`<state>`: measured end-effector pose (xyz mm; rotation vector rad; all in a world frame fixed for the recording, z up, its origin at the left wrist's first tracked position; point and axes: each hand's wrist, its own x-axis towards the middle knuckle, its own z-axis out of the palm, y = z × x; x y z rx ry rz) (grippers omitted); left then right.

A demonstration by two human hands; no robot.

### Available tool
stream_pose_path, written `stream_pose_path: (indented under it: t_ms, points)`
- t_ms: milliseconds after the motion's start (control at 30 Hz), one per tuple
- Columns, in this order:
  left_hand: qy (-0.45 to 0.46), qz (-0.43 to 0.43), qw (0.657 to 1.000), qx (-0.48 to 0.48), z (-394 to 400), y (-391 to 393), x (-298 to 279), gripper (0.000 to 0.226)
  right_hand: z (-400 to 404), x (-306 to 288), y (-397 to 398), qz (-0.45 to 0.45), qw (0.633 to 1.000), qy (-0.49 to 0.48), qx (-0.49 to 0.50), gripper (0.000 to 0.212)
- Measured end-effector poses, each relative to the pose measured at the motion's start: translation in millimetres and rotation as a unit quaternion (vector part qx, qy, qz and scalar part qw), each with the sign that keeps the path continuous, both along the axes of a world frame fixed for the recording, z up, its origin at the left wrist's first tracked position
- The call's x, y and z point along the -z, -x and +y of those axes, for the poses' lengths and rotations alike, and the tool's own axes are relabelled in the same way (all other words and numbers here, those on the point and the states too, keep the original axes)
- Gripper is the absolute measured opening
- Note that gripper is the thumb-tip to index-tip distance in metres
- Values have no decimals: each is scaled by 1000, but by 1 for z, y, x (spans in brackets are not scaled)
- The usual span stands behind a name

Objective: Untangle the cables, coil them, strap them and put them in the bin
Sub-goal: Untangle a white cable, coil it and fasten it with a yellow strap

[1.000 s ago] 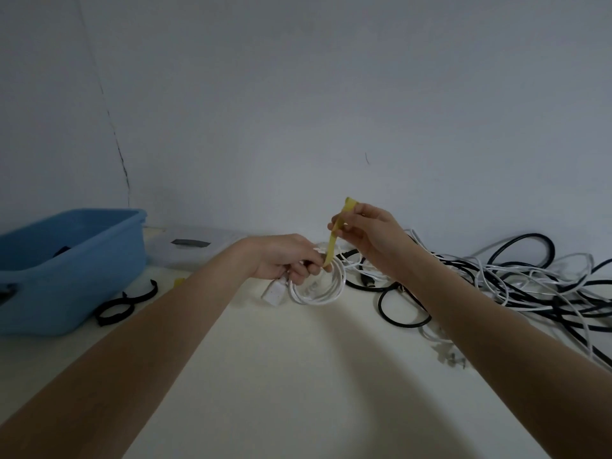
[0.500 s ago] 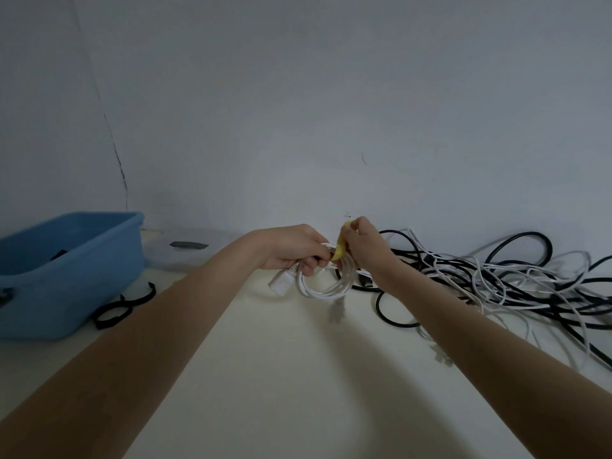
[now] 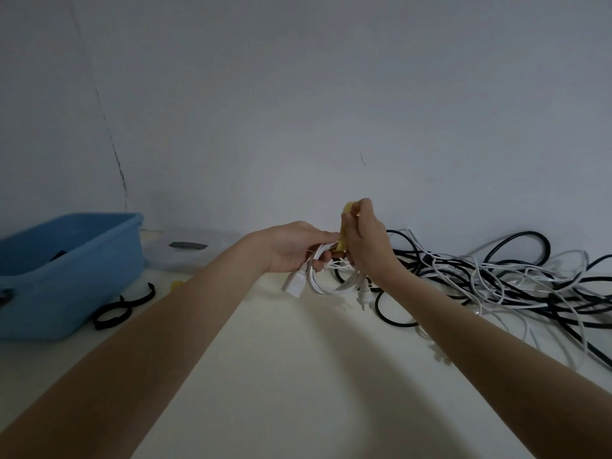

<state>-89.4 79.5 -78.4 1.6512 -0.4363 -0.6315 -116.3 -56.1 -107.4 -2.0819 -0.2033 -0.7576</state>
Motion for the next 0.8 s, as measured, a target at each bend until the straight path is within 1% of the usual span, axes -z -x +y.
stream_pose_path:
  t_ms: [100, 200, 333, 433, 533, 600, 667, 800]
  points:
    - [-1, -11, 999, -38, 1, -1, -1, 14, 1, 0, 0, -14, 1000, -10, 6, 9]
    - [-1, -19, 997, -69, -1, 1, -2, 13, 1, 0, -1, -28, 999, -25, 14, 7]
    - [18, -47, 996, -70, -3, 2, -1, 8, -2, -3, -1, -25, 996, -85, -3, 6]
    - [19, -68, 997, -32, 0, 1, -3, 6, -7, -6, -3, 19, 989, -148, -20, 11]
    - [23, -74, 997, -10, 1, 2, -6, 5, -12, -7, -4, 71, 967, -236, -56, 17]
    - [14, -85, 996, -2, 0, 4, -8, 7, -14, -7, -4, 106, 952, -277, -75, 18]
    - [0, -111, 994, 3, -1, 5, -10, 12, -17, -5, -4, 141, 943, -290, -86, 17]
    - [-31, -166, 985, 36, -2, 7, -12, 17, -19, -5, -4, 184, 945, -261, -71, 16]
